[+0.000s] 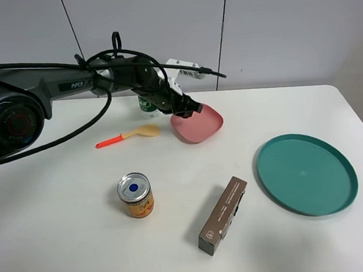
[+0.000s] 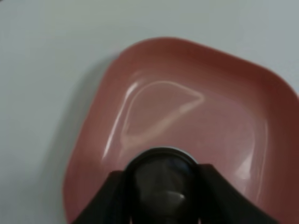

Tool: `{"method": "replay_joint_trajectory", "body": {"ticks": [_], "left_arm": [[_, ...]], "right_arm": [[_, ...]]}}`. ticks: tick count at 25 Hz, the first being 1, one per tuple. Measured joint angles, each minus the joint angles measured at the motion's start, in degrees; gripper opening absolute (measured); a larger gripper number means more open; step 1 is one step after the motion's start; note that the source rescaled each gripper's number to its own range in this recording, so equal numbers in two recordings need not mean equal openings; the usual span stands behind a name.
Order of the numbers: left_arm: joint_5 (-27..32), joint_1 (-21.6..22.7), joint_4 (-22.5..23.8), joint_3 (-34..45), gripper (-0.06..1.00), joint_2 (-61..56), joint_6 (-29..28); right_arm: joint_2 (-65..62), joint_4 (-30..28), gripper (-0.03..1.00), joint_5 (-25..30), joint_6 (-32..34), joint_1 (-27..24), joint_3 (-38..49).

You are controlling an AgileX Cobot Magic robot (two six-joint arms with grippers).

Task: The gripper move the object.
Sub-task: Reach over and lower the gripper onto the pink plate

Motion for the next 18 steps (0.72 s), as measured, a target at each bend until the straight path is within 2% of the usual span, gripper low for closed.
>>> {"method": "replay_joint_trajectory", "body": {"ticks": [7,9,12,15,18], "left_arm": [[-0.04,-0.61,-0.23,0.00,0.04,1.46,0.54],[-0.04,-0.61,-0.23,0.00,0.08,1.46,1.57],[-0.04,-0.61,-0.28,0.00,0.29,1.46,3.05],[-0.04,-0.61,-0.28,0.00,0.58,1.46,3.79],[-0.17,-0.61,0.02,0.00,0.71,1.46,4.03]], "right_arm": [[0.00,0.00,1.00,0.00,0.00,0.00,0.00],[0.00,0.00,1.00,0.00,0.00,0.00,0.00],[0.00,0.00,1.00,-0.05,0.00,0.00,0.00],[0.00,0.00,1.00,-0.05,0.00,0.00,0.00],[0.00,0.00,1.00,-0.05,0.00,0.00,0.00]]}}
